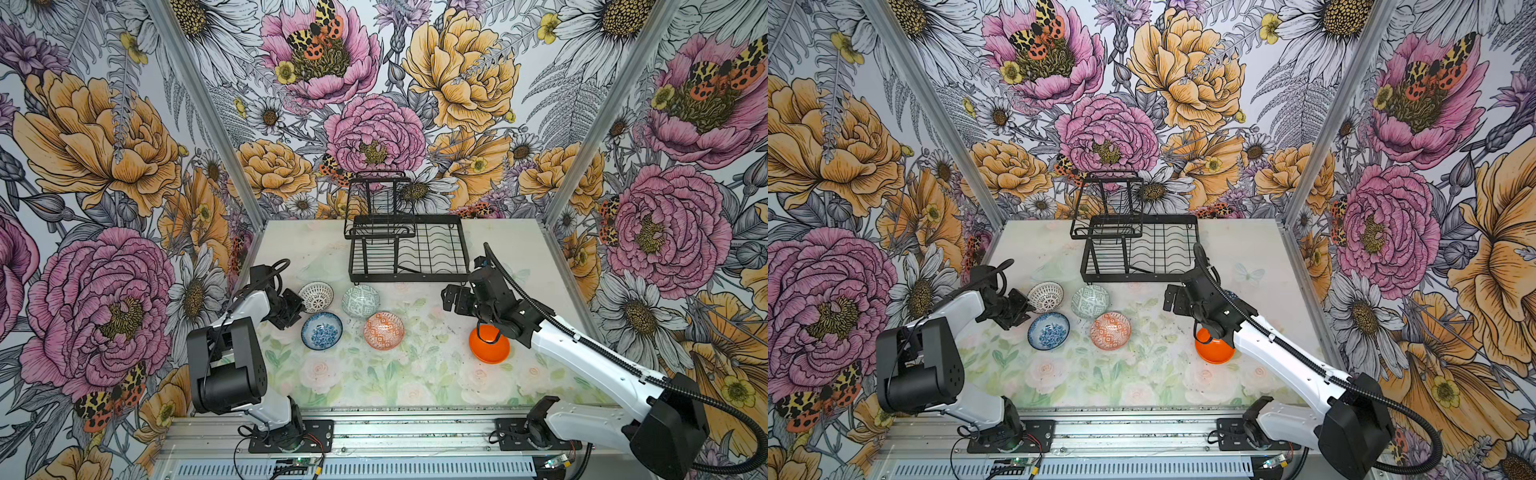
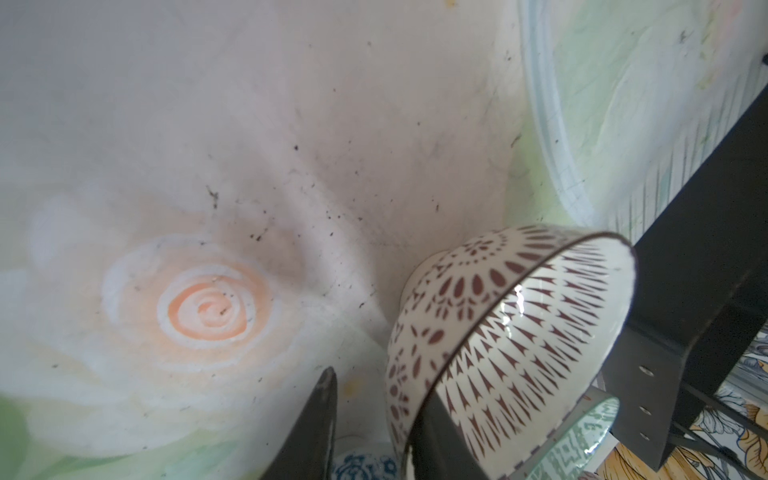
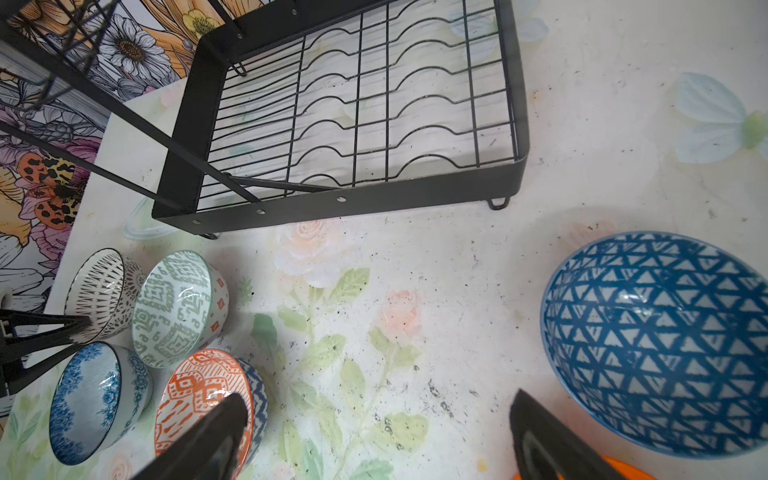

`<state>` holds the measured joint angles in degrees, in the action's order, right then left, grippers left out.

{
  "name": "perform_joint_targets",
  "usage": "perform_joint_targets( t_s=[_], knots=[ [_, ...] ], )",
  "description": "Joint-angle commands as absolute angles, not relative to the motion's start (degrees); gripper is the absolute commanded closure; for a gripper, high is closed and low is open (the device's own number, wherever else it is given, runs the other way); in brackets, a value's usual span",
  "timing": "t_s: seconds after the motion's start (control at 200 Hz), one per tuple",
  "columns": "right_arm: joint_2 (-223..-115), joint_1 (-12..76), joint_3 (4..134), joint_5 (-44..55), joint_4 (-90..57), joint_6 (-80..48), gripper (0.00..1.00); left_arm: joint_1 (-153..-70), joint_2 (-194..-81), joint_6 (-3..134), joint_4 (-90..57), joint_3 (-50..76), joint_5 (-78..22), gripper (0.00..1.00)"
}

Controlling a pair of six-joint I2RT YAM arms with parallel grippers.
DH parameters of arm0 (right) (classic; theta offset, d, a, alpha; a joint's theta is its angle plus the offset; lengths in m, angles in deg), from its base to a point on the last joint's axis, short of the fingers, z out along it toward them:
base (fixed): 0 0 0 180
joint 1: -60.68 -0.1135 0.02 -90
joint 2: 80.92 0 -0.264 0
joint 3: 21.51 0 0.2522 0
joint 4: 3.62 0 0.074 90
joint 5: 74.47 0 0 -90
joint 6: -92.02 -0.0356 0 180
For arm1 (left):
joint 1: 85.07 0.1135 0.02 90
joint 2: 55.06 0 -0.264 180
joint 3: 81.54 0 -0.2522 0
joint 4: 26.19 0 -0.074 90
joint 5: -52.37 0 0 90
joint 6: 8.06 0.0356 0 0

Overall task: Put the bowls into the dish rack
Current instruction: 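Lift the white bowl toward the rack with the left gripper while right rises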

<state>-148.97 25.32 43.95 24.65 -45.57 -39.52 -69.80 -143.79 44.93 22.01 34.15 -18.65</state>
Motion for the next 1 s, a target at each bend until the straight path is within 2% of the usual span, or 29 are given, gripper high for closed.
perform_joint_targets(
  t_s=[0.0,0.295,0.36,0.575,0.786,0.996],
  knots=[
    [-149.0,24.9,44.1,24.3,-44.3,-40.1,0.0,-68.3,-145.4,45.3,19.9,33.7,-17.1,0.81],
    [-147.4,24.9,42.8,26.5,-44.5,-41.5,0.0,-65.9,-145.5,45.1,19.6,30.8,-16.3,0.94],
    [-147.0,24.9,42.5,27.1,-44.5,-41.7,0.01,-65.0,-145.1,44.8,19.7,29.3,-15.9,1.0],
    [-150.5,24.8,46.0,29.3,-45.7,-42.1,0.0,-63.6,-140.2,40.7,19.4,27.0,-15.6,1.0],
    [-157.1,25.5,59.5,34.1,-49.3,-42.1,0.0,-64.5,-132.3,30.2,10.7,28.9,-14.0,1.0],
    [-164.8,28.4,80.0,34.1,-55.3,-42.6,0.0,-71.6,-130.2,21.2,3.4,20.4,-19.3,1.0]
  ],
)
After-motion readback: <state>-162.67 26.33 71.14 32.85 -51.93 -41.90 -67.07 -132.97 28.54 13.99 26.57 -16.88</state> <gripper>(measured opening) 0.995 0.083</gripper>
